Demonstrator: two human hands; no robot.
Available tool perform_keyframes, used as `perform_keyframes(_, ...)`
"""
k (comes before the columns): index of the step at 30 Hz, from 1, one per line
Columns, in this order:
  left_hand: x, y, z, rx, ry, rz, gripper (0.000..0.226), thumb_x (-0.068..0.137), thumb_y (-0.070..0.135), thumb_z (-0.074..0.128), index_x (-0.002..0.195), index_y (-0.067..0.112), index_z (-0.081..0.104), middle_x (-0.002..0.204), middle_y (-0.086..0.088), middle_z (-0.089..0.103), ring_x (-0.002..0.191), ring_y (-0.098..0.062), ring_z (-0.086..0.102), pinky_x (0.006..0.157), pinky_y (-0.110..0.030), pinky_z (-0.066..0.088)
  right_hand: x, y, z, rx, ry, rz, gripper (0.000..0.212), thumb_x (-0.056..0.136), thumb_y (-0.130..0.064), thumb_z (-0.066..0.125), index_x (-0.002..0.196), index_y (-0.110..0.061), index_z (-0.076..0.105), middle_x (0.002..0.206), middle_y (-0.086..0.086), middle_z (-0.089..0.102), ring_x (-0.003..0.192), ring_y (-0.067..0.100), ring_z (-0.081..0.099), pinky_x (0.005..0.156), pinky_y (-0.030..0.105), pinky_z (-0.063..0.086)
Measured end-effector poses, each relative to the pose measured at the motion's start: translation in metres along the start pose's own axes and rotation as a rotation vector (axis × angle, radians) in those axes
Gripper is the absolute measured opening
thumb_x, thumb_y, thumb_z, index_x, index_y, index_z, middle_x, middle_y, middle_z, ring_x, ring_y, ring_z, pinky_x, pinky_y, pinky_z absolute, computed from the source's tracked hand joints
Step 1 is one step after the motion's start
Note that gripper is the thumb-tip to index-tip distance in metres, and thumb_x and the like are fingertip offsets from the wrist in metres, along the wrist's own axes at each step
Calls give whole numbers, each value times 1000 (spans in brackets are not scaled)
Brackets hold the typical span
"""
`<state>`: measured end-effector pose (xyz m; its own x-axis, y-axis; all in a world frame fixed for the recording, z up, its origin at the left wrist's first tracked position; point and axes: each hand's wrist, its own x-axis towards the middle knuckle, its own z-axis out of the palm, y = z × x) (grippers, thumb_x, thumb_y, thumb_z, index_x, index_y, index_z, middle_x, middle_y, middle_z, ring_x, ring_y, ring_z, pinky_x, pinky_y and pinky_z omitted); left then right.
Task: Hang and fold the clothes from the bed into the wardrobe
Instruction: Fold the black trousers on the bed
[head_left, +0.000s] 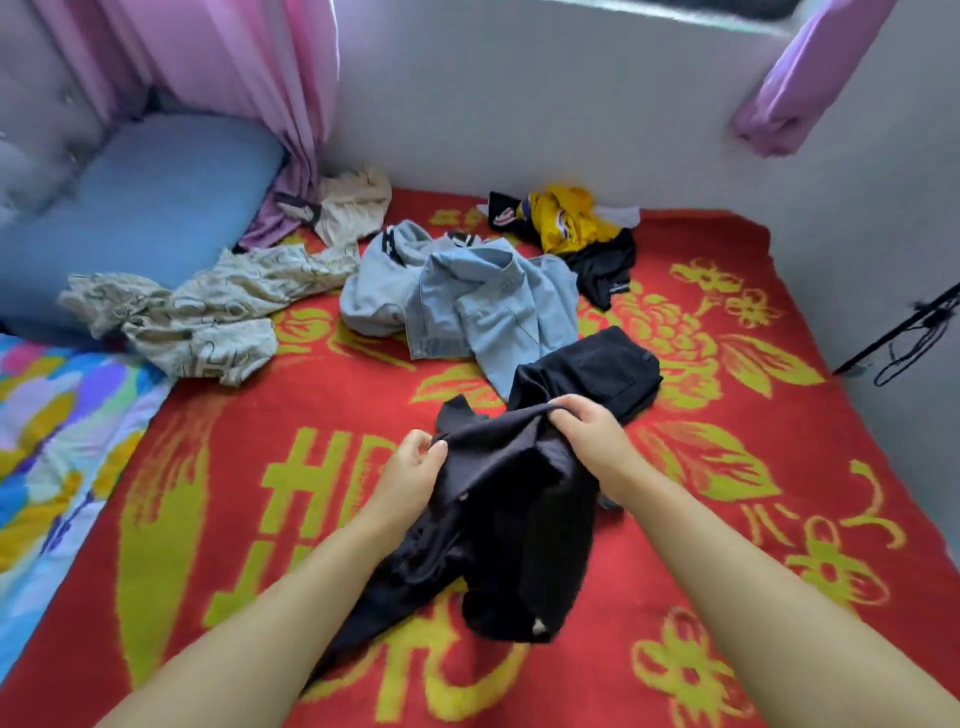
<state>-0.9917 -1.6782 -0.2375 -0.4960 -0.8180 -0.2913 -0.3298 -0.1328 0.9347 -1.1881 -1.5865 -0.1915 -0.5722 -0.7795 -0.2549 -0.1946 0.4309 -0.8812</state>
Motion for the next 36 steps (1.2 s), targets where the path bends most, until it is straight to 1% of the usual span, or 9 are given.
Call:
perform_keyframes(2, 1, 48, -11, -86, 14, 52, 12, 97, 15, 53, 85, 14, 51, 75, -4, 57, 59, -5, 56, 56, -20, 43, -10, -42, -30, 44, -62, -47, 25, 92, -11, 54, 78, -23, 72, 79, -9, 71, 77, 4, 64, 71, 19, 49)
perform_keyframes(5, -4, 122, -26, -311, -19, 118, 6, 97, 10, 52, 94, 15, 55, 85, -10, 62, 73, -18, 62, 67, -33, 52, -32, -88, -73, 23, -142, -52, 19, 92, -23, 60, 80, -23, 74, 83, -3, 74, 79, 12, 69, 69, 26, 52)
perform_keyframes(13, -53, 260, -41, -560, -138, 488, 45, 89, -13, 33, 100, 14, 68, 76, -1, 69, 62, -10, 60, 55, -19, 46, -97, -193, -136, 342, -297, -240, 22, 82, -35, 63, 89, -19, 77, 91, 5, 74, 80, 15, 71, 65, 24, 55)
perform_keyframes(17, -78, 297, -36, -239, -130, 762, 63, 82, -22, 39, 128, 20, 49, 111, 9, 62, 94, 3, 62, 75, -9, 47, -124, -244, -165, 427, -236, -382, 19, 81, -30, 63, 83, -18, 77, 86, 3, 74, 75, 12, 70, 66, 23, 56)
perform_keyframes(20, -90, 308, -25, 153, -30, 923, 62, 82, -3, 64, 135, 21, 42, 123, 10, 48, 110, -8, 53, 85, -16, 46, -140, -267, -181, 552, -233, -431, 18, 81, -27, 63, 83, -17, 77, 84, 5, 74, 75, 15, 71, 69, 25, 57)
perform_keyframes(24, -94, 314, -11, 54, -93, 726, 79, 82, 20, 75, 144, 25, 26, 120, 1, 47, 102, -8, 54, 80, -7, 43, -154, -287, -183, 645, -261, -451, 20, 79, -25, 61, 67, -21, 75, 69, -2, 71, 64, 8, 68, 61, 19, 55)
perform_keyframes(29, -103, 272, 17, -180, -735, 57, 53, 97, 49, 48, 137, 15, 49, 130, -10, 57, 124, -28, 51, 104, -43, 41, -157, -298, -182, 743, -331, -383, 18, 75, -31, 66, 68, -16, 74, 69, 1, 69, 64, 11, 68, 65, 22, 57)
perform_keyframes(33, -102, 279, 28, -498, -573, -28, 38, 100, 26, 45, 134, 10, 53, 127, -12, 62, 102, -22, 64, 96, -40, 49, -150, -292, -188, 702, -294, -405, 21, 79, -27, 62, 67, -17, 75, 69, 1, 70, 64, 10, 69, 62, 21, 56)
perform_keyframes(36, -99, 305, 5, -742, -482, 131, 20, 95, 15, 51, 107, 9, 65, 93, -9, 74, 78, -19, 72, 67, -31, 60, -141, -269, -202, 636, -258, -357, 20, 80, -25, 60, 72, -16, 76, 76, 2, 72, 70, 13, 69, 65, 25, 57)
